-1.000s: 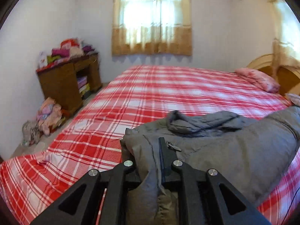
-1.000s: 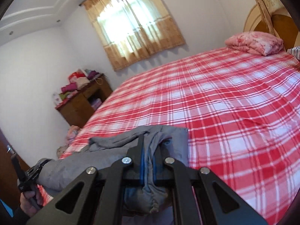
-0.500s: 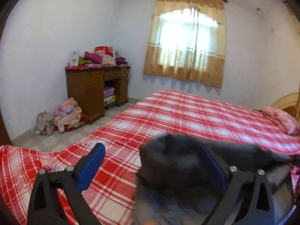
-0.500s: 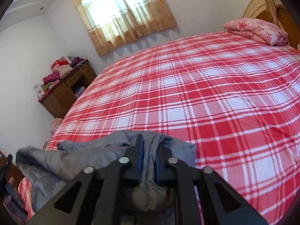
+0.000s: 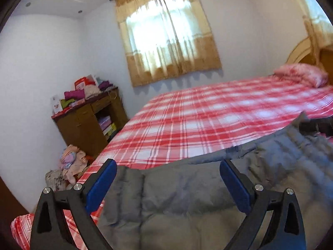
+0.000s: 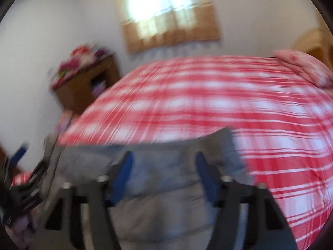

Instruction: Fold large clothes

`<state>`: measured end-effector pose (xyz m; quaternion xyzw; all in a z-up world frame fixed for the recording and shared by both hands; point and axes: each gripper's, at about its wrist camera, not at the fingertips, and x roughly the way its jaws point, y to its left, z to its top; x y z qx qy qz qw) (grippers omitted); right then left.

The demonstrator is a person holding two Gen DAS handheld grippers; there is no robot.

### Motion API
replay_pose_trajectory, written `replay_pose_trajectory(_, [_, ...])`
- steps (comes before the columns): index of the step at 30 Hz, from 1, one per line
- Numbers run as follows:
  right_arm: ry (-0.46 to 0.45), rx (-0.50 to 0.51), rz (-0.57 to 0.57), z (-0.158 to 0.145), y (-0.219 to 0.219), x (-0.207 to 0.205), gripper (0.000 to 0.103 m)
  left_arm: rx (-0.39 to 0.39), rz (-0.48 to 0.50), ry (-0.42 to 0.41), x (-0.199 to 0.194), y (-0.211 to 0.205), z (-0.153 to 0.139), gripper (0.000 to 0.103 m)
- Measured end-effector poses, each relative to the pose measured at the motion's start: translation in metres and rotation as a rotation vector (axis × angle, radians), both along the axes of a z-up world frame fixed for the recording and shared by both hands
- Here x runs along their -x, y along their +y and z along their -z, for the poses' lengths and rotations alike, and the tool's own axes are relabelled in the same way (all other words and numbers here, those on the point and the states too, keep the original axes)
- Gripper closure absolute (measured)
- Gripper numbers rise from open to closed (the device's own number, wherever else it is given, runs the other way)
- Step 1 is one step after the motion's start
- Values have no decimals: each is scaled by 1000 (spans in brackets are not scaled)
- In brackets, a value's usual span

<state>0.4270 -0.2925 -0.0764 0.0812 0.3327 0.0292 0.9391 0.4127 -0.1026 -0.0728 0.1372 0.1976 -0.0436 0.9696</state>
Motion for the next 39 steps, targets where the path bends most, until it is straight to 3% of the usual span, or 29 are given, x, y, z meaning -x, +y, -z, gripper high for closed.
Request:
replay_pose_trajectory(4, [55, 161, -66, 35, 42, -26, 53, 24, -35, 82, -40, -11, 25, 3])
replay_pose_trajectory(9, [100, 123, -44, 79, 30, -44, 55, 74, -60, 243, -77, -12, 68, 3])
replay_pose_trajectory(19, [95, 85, -22, 90, 20, -45, 55, 53, -70, 283, -92, -26, 91, 3])
replay_pose_trajectory(39, [170, 70, -4, 104, 17, -57, 55, 8, -76, 394, -105, -28, 106, 1])
